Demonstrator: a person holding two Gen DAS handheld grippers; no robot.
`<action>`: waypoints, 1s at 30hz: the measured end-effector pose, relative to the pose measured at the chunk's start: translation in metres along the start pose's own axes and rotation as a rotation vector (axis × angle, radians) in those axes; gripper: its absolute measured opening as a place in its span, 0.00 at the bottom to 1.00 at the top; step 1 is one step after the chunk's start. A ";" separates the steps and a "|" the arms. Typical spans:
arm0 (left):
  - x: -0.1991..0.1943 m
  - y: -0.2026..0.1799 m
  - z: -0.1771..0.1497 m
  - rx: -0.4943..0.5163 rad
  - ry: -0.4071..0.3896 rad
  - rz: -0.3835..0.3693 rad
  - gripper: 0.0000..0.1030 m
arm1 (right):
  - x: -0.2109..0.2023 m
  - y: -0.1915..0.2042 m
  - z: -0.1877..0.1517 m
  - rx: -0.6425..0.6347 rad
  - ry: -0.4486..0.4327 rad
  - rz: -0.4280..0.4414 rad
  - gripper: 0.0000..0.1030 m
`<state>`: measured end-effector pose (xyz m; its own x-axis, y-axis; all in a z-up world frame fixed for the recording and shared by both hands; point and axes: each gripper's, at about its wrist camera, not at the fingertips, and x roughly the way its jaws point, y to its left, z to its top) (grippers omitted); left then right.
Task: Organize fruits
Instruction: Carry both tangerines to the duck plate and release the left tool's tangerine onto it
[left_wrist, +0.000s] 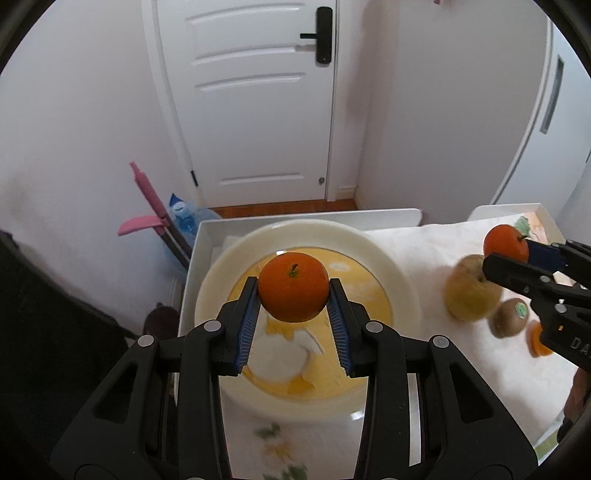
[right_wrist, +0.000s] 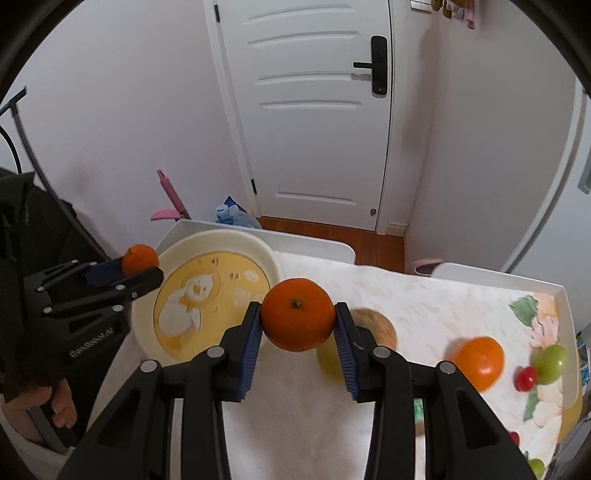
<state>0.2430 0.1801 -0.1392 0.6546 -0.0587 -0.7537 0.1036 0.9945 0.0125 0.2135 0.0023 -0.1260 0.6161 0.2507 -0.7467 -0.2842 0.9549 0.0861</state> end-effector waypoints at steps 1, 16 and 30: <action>0.006 0.001 0.002 0.003 0.003 -0.003 0.40 | 0.004 0.001 0.003 0.005 0.000 -0.002 0.35; 0.086 0.005 0.012 0.055 0.078 -0.019 0.40 | 0.041 -0.009 0.014 0.077 0.041 -0.057 0.35; 0.050 0.010 0.013 0.023 0.003 -0.035 1.00 | 0.033 -0.017 0.018 0.082 0.038 -0.053 0.35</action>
<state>0.2863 0.1865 -0.1681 0.6483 -0.0933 -0.7557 0.1437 0.9896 0.0011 0.2524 -0.0030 -0.1401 0.5998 0.1950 -0.7760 -0.1898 0.9768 0.0987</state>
